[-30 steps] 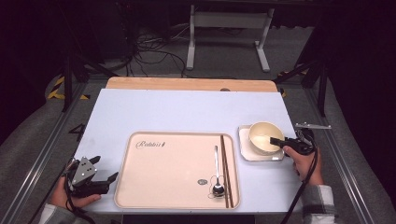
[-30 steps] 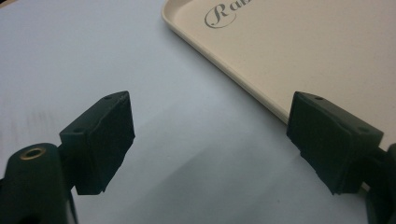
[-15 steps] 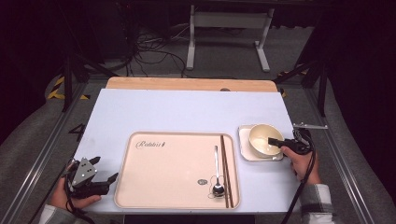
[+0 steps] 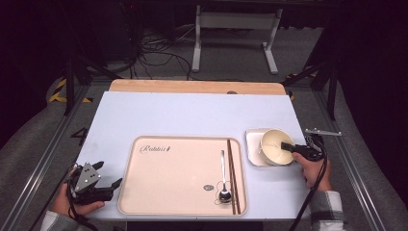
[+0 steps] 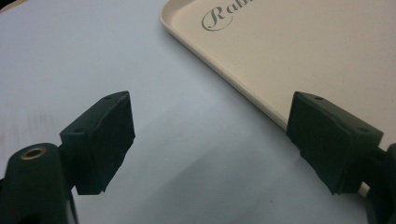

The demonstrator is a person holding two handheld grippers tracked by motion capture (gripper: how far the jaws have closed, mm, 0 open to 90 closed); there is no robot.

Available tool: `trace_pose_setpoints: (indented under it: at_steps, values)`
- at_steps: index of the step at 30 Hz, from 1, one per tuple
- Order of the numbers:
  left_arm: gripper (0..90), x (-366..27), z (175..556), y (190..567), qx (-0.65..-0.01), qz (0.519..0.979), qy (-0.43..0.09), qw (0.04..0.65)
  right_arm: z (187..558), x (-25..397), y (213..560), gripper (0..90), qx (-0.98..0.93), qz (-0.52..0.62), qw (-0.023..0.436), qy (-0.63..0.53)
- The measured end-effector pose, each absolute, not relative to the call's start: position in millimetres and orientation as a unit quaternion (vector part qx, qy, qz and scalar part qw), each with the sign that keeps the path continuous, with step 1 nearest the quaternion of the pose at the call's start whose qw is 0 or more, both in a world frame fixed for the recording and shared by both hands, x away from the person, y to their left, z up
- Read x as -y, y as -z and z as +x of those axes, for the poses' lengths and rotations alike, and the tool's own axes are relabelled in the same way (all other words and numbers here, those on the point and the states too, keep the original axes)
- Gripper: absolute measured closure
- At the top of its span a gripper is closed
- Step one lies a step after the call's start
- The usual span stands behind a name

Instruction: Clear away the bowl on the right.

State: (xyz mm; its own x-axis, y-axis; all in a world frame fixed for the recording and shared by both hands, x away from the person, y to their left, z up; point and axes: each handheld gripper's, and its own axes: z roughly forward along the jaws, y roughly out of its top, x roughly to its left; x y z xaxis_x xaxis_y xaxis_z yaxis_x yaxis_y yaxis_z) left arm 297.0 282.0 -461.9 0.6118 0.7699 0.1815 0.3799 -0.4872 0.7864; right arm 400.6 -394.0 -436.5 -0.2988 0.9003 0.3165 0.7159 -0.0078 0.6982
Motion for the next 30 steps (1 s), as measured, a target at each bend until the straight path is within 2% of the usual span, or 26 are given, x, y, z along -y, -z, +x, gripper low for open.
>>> trace_pose_setpoints:
  at_steps: [11, 15, 30]
  values:
    - [16.0, -281.4, 298.4, 460.7, -0.350, 0.820, -0.272, 0.363, 393.9, 397.8, 431.2, 83.2, -0.681, 0.581, 0.128, -0.426]
    - [16.0, -281.1, 298.6, 460.7, -0.350, 0.819, -0.270, 0.365, 393.4, 401.3, 432.8, 83.0, -0.673, 0.581, 0.121, -0.442]
    - [16.1, -283.9, 298.9, 459.9, -0.353, 0.814, -0.269, 0.373, 384.4, 398.6, 415.9, 83.0, -0.662, 0.566, 0.172, -0.460]
